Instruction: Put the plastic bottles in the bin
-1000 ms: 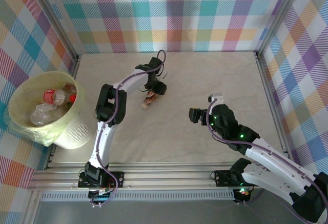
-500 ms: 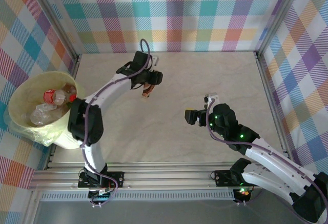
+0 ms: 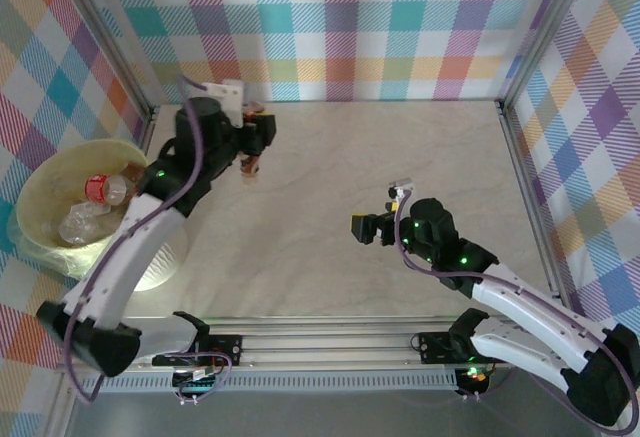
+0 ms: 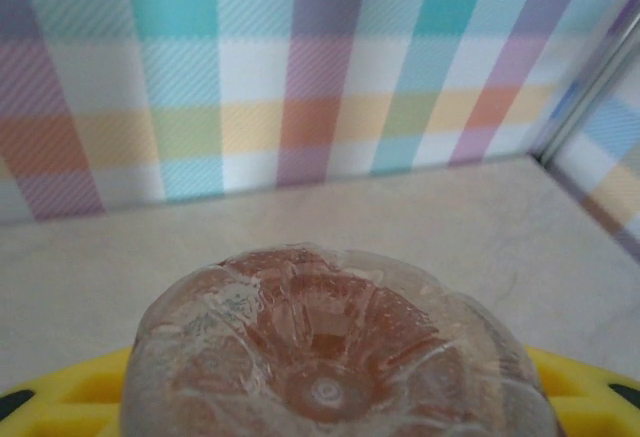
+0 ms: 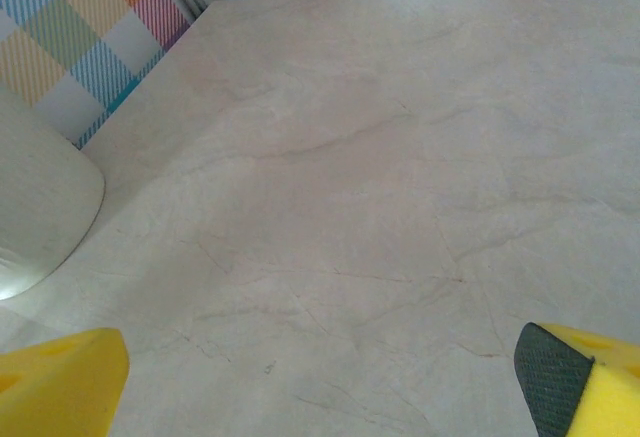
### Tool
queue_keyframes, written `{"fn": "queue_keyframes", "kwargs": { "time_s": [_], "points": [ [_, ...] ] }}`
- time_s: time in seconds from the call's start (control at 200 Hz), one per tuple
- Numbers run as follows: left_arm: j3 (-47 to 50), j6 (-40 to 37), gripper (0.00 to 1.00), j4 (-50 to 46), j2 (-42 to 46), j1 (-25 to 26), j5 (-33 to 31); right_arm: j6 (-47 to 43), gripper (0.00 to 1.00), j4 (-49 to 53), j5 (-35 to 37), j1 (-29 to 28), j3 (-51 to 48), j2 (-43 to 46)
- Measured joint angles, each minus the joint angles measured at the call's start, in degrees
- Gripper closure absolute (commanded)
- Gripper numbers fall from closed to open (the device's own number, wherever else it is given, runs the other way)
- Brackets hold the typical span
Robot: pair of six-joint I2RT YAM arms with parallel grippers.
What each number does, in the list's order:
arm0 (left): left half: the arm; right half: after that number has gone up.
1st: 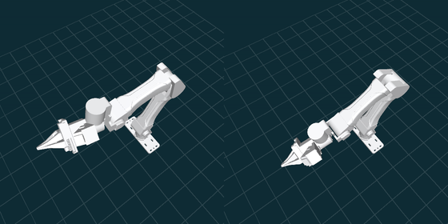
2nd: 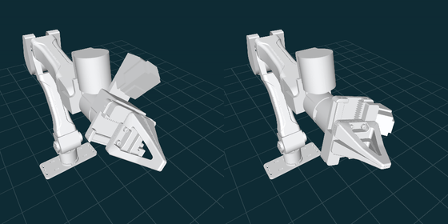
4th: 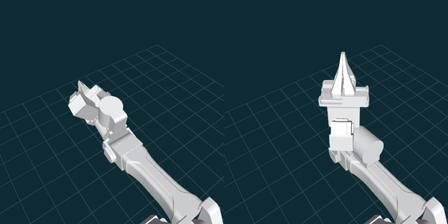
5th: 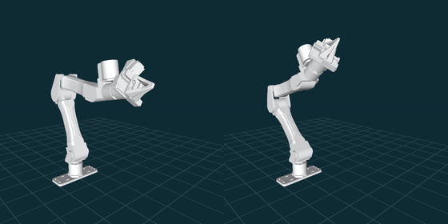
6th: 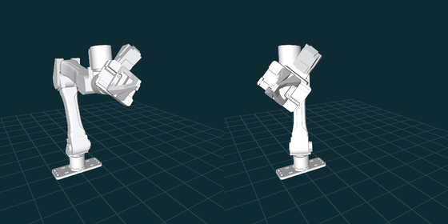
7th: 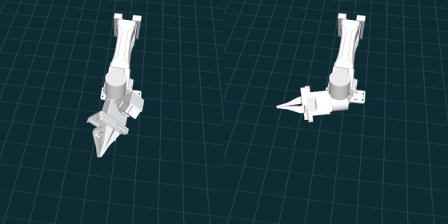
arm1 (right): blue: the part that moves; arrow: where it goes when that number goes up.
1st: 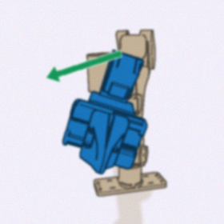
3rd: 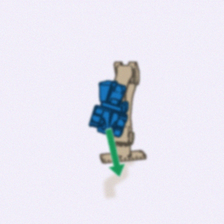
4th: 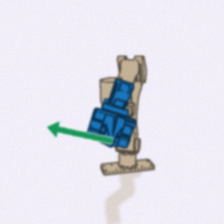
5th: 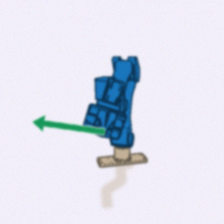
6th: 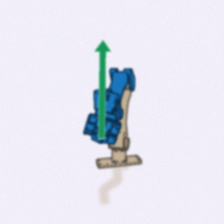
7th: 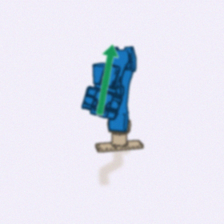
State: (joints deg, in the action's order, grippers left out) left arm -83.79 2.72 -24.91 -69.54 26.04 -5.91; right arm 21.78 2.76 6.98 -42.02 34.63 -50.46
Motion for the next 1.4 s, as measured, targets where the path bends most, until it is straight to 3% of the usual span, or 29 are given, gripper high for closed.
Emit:
{"fn": "queue_keyframes", "kwargs": {
  "time_s": [0.17,0.38,0.47,0.59,0.7,0.875,0.99,1.135,1.4],
  "points": [
    [-10.97,-3.85,0.47,-7.26,4.55,0.0,-9.75,0.0,0.0,-2.05,-0.24,-0.02,0.81,-2.82],
    [-19.45,-10.36,0.48,-11.17,6.27,-1.68,-32.04,-0.2,0.0,-4.96,-0.46,0.0,2.32,-7.04],
    [-21.27,-13.4,0.49,-10.8,5.84,-6.86,-39.98,-0.76,0.0,-5.25,-1.22,0.0,3.78,-9.2],
    [-22.1,-14.6,0.49,-10.82,4.61,-19.41,-44.33,-1.95,0.0,-5.33,-2.58,-0.02,6.32,-11.21],
    [-21.92,-13.97,0.49,-11.23,2.95,-29.97,-44.13,-2.8,0.0,-5.64,-3.43,0.0,7.52,-11.39],
    [-16.37,-8.22,0.49,-11.23,2.64,-49.22,-38.45,-3.21,0.0,-5.62,-3.8,0.0,7.89,-11.39],
    [-12.39,-3.87,0.49,-10.91,2.73,-57.75,-35.28,-3.43,0.0,-5.22,-4.07,-0.02,7.91,-11.39],
    [-7.13,0.66,0.46,-7.96,2.23,-64.24,-32.15,-3.45,0.0,-5.05,-4.09,0.0,7.91,-11.37],
    [-4.07,5.42,0.42,-8.57,-0.55,-65.55,-27.91,-3.39,0.0,-5.09,-4.04,0.0,7.91,-11.37]
  ]
}}
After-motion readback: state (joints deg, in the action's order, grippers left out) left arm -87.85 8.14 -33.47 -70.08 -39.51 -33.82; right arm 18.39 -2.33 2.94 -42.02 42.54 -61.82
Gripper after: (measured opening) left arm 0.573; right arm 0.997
